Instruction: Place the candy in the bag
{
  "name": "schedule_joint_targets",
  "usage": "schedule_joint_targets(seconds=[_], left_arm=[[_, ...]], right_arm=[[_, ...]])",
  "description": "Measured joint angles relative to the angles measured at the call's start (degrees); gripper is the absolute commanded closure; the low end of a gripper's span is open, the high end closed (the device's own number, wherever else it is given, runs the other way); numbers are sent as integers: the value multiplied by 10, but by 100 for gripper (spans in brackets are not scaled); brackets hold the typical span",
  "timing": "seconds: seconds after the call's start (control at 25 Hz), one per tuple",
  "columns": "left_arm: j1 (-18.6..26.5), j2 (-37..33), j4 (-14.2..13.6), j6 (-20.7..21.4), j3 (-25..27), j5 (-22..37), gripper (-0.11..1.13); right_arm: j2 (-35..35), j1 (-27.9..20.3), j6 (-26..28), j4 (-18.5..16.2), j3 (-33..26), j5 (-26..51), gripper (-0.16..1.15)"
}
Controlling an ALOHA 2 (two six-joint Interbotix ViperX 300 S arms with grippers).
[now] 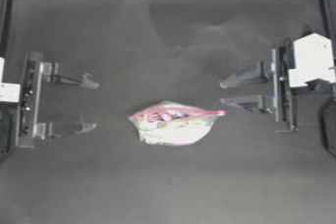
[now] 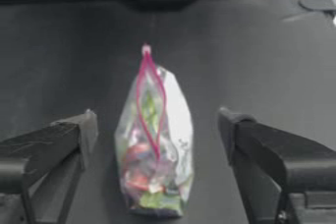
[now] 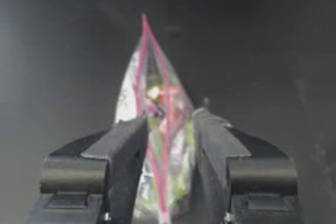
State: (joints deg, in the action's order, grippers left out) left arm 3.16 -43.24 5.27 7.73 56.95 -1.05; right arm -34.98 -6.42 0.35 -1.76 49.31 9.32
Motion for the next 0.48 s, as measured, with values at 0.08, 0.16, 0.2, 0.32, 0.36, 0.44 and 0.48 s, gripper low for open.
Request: schedule_joint_targets(seconds=[0.08, 0.16, 0.2, 0.32, 0.36, 0.44, 0.48], left_arm=[[1, -12, 0, 0, 4, 0, 0], [1, -20, 0, 0, 7, 0, 0], [0, -22, 0, 0, 8, 0, 0], [1, -31, 0, 0, 16, 0, 0], [1, -35, 0, 0, 18, 0, 0], [0, -47, 0, 0, 24, 1, 0], [1, -52, 0, 0, 26, 0, 0]], right_arm=[[-11, -2, 0, 0, 11, -12, 25], [-17, -5, 0, 0, 20, -23, 25], [-19, -6, 0, 0, 25, -27, 25], [-28, -8, -1, -1, 34, -35, 25], [-32, -8, -1, -1, 38, -37, 25], [-40, -9, -1, -1, 47, -40, 25], [-45, -8, -1, -1, 50, -42, 25]])
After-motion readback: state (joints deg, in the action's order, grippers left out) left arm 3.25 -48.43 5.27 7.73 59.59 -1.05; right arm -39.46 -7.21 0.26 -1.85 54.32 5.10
